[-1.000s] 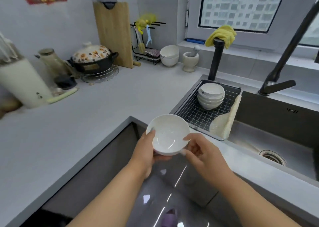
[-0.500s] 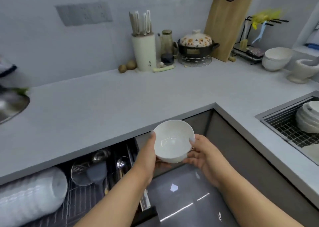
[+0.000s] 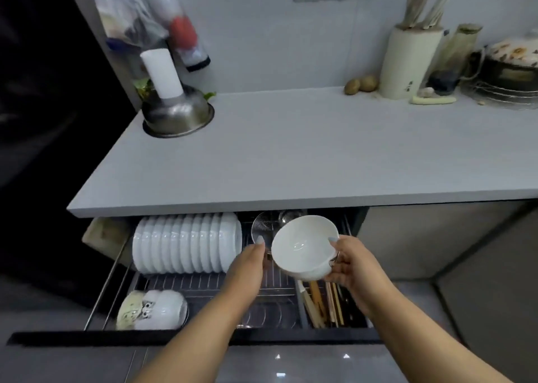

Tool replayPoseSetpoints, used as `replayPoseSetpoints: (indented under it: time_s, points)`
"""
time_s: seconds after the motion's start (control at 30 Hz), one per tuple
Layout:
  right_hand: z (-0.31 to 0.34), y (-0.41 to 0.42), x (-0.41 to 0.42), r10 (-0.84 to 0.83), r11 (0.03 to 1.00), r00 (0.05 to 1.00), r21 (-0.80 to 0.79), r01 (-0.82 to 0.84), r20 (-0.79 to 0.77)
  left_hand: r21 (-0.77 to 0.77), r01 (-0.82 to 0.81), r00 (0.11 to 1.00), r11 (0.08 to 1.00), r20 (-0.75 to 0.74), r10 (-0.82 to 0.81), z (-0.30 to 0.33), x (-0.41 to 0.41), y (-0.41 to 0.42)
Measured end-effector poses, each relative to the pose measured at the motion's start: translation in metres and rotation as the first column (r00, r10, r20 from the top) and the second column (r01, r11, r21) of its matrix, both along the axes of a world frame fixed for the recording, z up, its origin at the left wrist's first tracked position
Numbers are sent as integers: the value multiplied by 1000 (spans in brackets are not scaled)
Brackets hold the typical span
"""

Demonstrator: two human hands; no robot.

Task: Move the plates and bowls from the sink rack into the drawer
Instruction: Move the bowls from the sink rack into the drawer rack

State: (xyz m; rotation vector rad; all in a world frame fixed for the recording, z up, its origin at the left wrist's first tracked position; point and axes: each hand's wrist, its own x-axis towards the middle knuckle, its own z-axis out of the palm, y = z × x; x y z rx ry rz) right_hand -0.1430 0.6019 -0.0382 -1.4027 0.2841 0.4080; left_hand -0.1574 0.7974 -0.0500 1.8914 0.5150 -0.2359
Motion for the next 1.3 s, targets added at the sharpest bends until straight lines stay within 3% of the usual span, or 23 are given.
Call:
replayPoseSetpoints:
  time_s: [0.27,0.43,0.57,0.63,0.77,1.17,1.3]
  points:
    - [-52,137,6,96,988,986,-111,-111,-135,386,-16,998,922,-46,37,-53,-41,173]
    - [-90,199,14,177,949,969,-232,-214,-170,622,81,985,779,-171,35,-82,-60,236]
    - [-120,239,17,210,898,952,-341,-277,-221,681,230,955,695,-294,-28,-98,-68,259]
    - [-133,256,17,223,860,941,-404,-313,-255,732,308,938,608,-340,-65,-102,-69,265]
    - [-157,281,19,265,748,912,-531,-399,-313,779,396,918,486,-345,-195,-107,-65,270]
    - [-200,331,25,382,419,790,-672,-610,-479,730,346,937,589,-241,-252,-113,-63,281]
    - [-208,344,21,401,362,762,-676,-642,-509,722,311,949,618,-201,-243,-112,-64,281]
